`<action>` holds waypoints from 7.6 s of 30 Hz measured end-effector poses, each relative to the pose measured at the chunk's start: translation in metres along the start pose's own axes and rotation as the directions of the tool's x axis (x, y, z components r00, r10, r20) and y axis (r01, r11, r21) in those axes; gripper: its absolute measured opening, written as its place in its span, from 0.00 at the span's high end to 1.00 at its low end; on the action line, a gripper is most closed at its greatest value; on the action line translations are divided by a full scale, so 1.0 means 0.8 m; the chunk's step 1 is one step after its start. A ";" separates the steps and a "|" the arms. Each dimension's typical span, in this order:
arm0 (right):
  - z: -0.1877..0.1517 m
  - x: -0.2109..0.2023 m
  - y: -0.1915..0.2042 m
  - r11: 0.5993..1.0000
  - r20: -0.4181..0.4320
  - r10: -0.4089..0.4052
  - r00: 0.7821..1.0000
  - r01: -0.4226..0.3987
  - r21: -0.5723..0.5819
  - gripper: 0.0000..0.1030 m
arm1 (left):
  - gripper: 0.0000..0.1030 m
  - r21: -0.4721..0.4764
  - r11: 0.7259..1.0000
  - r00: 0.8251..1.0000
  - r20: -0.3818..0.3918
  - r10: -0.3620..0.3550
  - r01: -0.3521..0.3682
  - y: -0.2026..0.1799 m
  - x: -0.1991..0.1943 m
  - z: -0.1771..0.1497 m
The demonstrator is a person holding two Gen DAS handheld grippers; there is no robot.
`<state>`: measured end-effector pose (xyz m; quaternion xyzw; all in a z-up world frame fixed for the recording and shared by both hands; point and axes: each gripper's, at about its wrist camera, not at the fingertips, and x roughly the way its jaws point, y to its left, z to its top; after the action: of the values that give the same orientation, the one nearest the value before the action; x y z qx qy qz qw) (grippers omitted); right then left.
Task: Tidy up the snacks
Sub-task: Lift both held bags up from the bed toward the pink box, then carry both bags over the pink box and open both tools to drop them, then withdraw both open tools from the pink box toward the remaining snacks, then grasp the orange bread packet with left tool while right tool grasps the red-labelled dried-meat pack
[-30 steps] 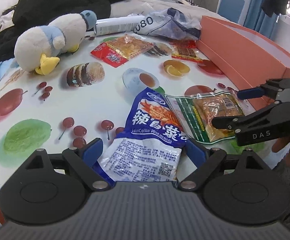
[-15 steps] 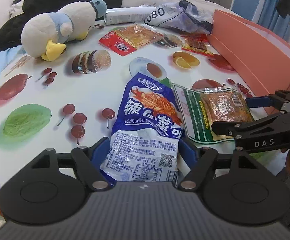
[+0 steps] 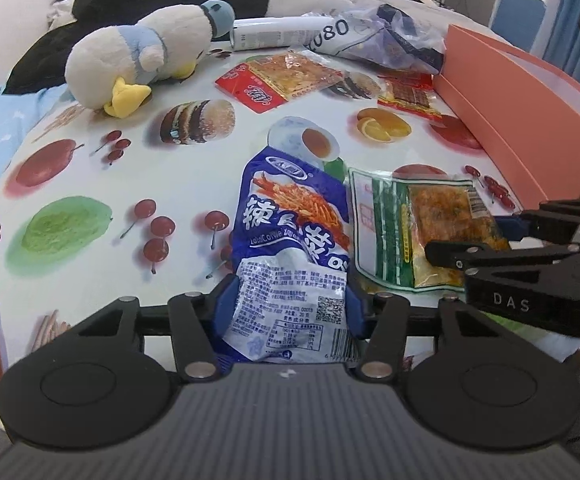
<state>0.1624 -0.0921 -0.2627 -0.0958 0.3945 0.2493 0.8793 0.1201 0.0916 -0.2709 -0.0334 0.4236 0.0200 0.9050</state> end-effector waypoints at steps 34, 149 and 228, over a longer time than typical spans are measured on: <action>0.010 -0.167 -0.029 0.992 0.182 -0.096 0.979 0.078 0.103 0.71 | 0.46 -0.284 0.959 0.996 0.077 0.043 -0.020 -0.016 -0.131 0.015; -0.026 -0.276 -0.065 0.972 0.302 -0.088 0.949 0.016 0.234 0.31 | 0.27 -0.043 0.984 0.965 0.207 -0.160 0.173 -0.116 -0.236 0.061; 0.129 0.163 -0.082 0.910 0.089 -0.374 0.923 0.347 0.225 0.82 | 0.72 0.054 0.997 0.998 -0.004 -0.060 0.060 0.036 0.214 0.229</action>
<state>0.3362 -0.0635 -0.2923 -0.0595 0.3353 0.0462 0.9391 0.3679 0.1354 -0.2869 -0.0218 0.4237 -0.0189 0.9053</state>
